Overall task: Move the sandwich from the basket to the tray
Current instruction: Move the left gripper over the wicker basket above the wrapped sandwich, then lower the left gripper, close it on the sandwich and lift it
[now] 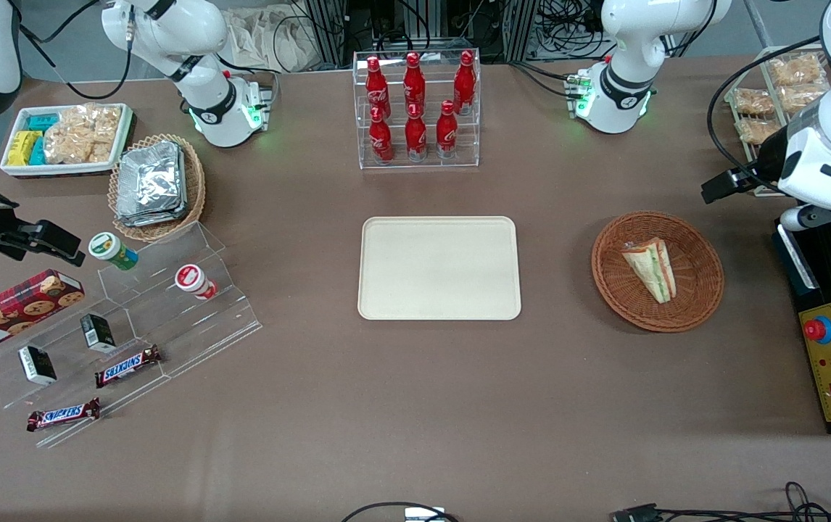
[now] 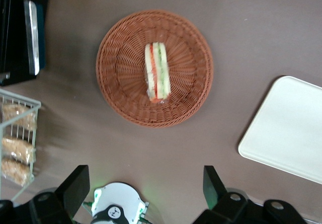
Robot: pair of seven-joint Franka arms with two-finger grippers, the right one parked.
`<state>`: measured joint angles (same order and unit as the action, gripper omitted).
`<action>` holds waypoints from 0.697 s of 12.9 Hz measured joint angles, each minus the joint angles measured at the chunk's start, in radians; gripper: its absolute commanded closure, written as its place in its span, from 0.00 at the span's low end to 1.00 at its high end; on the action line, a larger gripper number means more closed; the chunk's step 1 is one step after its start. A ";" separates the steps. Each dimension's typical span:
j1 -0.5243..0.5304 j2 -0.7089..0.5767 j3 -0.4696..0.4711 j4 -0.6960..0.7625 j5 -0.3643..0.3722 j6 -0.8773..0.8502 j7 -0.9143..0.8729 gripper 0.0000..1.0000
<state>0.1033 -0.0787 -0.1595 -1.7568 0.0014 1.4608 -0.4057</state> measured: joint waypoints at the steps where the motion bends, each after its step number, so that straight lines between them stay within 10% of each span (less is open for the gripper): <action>1: 0.000 -0.011 0.000 -0.026 0.000 0.002 -0.038 0.00; 9: -0.004 -0.123 -0.011 -0.322 0.003 0.209 -0.195 0.00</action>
<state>0.0991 -0.2019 -0.1705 -2.0787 0.0047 1.6702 -0.6004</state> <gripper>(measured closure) 0.000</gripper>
